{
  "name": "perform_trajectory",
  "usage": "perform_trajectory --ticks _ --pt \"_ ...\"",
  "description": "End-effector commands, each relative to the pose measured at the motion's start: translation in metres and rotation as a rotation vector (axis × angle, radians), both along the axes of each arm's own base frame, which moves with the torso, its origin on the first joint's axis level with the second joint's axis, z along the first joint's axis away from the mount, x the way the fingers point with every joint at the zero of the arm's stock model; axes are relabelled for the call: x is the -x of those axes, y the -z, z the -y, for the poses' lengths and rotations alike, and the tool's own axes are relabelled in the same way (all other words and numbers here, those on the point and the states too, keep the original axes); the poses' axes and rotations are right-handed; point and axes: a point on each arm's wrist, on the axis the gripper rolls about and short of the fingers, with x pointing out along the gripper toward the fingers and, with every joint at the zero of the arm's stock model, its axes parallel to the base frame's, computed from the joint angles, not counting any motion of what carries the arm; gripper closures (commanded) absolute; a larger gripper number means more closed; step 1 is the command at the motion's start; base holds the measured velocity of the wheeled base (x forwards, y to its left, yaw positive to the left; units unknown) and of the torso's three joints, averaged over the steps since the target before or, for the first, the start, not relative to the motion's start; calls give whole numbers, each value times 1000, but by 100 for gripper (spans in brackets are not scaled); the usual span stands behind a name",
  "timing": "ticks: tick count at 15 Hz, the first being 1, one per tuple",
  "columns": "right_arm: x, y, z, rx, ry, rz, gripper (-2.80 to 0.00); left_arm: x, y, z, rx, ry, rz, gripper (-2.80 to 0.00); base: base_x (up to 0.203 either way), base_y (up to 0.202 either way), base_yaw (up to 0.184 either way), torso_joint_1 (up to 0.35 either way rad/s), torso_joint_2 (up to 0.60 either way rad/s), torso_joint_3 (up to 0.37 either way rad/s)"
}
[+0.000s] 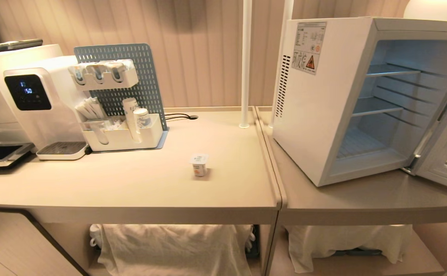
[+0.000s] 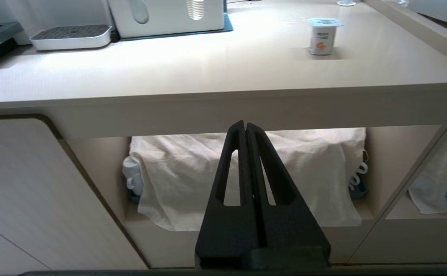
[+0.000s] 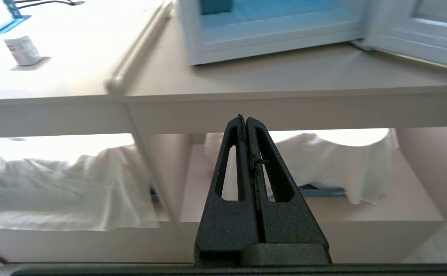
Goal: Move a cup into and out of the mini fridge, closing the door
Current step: Put the yoghurt in the freezer
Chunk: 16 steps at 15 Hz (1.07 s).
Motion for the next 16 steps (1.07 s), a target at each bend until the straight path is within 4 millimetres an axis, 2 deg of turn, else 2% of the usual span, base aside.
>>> perform_trajectory --ticks 1,16 --pt "0 0 0 0 0 -1 0 0 0 0 0 0 -1 0 0 192 2 -1 3 2" --pt "0 0 0 0 0 -1 0 0 0 0 5 0 -1 0 0 191 1 2 2 1"
